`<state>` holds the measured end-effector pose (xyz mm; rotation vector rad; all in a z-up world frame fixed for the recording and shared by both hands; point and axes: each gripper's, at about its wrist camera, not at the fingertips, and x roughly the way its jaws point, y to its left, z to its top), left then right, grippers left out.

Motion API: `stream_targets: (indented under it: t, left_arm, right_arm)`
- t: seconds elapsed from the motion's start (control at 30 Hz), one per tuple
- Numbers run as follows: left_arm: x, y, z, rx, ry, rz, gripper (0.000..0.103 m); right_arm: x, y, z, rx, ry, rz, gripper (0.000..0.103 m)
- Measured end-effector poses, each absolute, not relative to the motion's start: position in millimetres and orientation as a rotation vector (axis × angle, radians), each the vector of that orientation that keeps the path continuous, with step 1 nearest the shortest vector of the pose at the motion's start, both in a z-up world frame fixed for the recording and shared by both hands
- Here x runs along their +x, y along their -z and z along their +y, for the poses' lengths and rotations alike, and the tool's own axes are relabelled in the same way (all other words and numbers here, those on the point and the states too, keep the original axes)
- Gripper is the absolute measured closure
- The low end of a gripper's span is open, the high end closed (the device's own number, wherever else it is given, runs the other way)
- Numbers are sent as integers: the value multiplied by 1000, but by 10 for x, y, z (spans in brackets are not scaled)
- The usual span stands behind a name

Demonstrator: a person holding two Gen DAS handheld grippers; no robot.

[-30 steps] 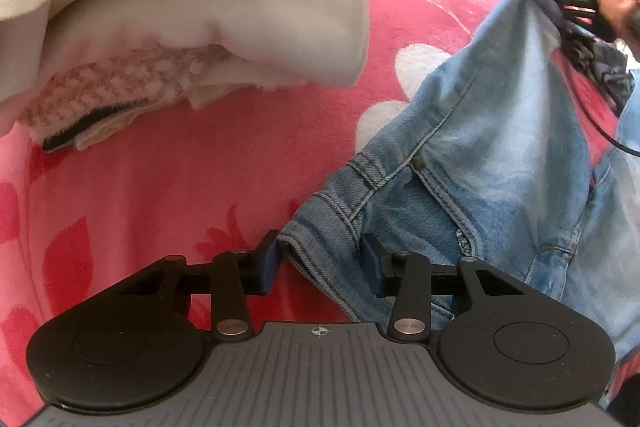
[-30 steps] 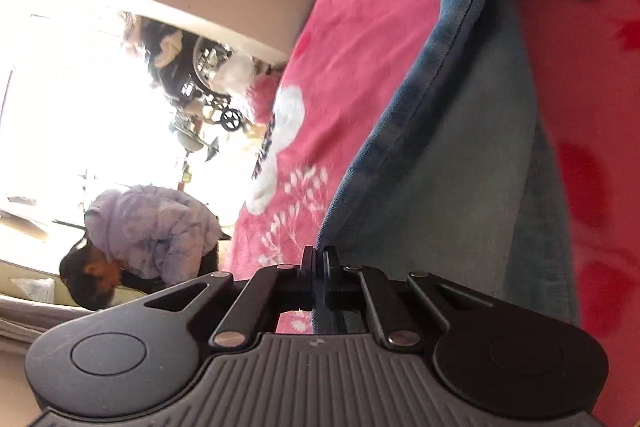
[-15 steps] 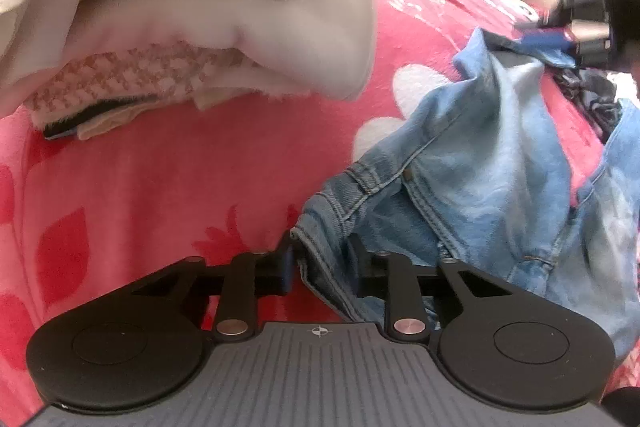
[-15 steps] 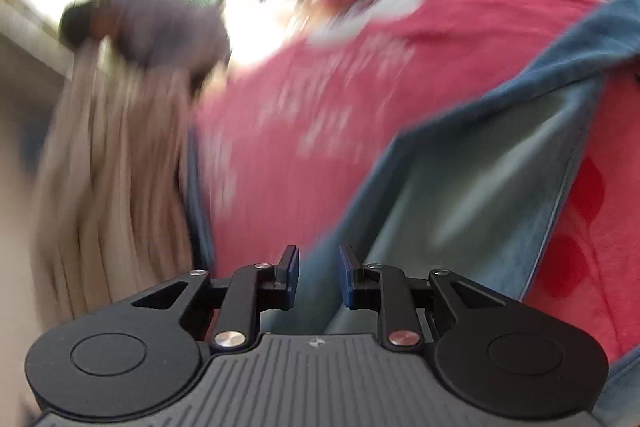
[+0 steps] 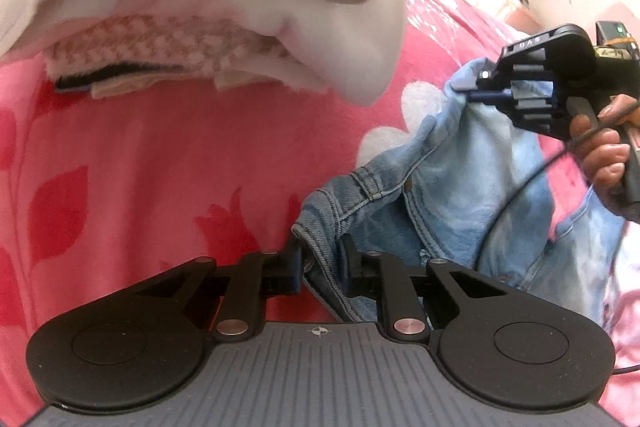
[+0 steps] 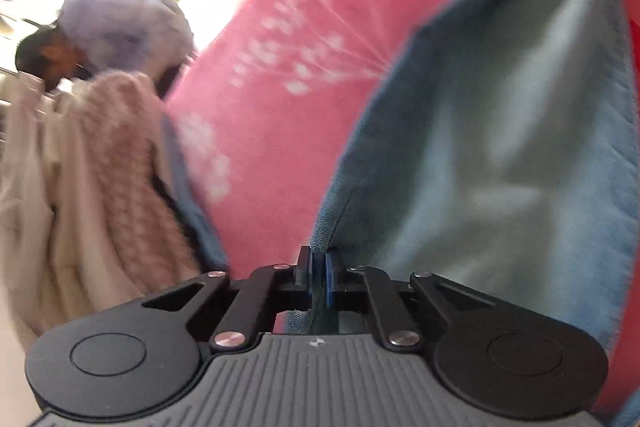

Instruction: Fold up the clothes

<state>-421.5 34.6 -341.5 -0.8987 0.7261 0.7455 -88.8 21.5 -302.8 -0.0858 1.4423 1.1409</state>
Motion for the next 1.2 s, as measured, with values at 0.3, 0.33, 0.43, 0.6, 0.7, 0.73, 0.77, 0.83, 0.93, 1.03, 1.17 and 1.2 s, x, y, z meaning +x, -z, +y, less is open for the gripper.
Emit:
stream_targets:
  t: [0.3,0.33,0.43,0.6,0.7,0.73,0.77,0.83,0.93,1.03,1.17,1.2]
  left_arm:
    - [-4348,3578,523,-1116,-748,671,83]
    - [-4334,3547,519,-1091,-738,681,80]
    - [-4279,3436,479,-966,-730,710,67]
    - [-4110,3383,463,-790,-728,746,62]
    - [-4008,3432,510,-768,-725,756,78]
    - [-4013,3463,538,-791,-730,758,78]
    - [-4033,3500,568,-817,-743,758,78]
    - [-4100,3547,605,-872,-762,754,78]
    - [-4112,3539,579,-888,-782,768,72]
    - [-4080,3442,542,-852,-800,806,59]
    - [-4140,3267,415,-777,-842,872,51]
    - [-4161,3221,373,-759,-848,886,51]
  right_arm:
    - [-814,3494,152,189,-1026,1594,91]
    - [-791,3428,102,205,-1036,1585,78]
    - [-708,3137,-52,181,-1099,1485,61]
    - [-697,2706,-565,153,-1210,1444,61]
    - [-789,2457,-989,101,-1262,1429,61]
    - [-812,2385,-1150,80,-1252,1417,61]
    - [-811,2336,-1314,62,-1226,1409,61]
    - [-791,2317,-1624,-1,-1135,1411,63]
    - [-863,2393,-1988,-168,-1043,1448,69]
    - [-1151,2475,-2116,-379,-1101,1483,70]
    - [-1589,2691,-2175,-560,-1206,1570,70]
    - [-1670,2772,-2186,-578,-1209,1581,70]
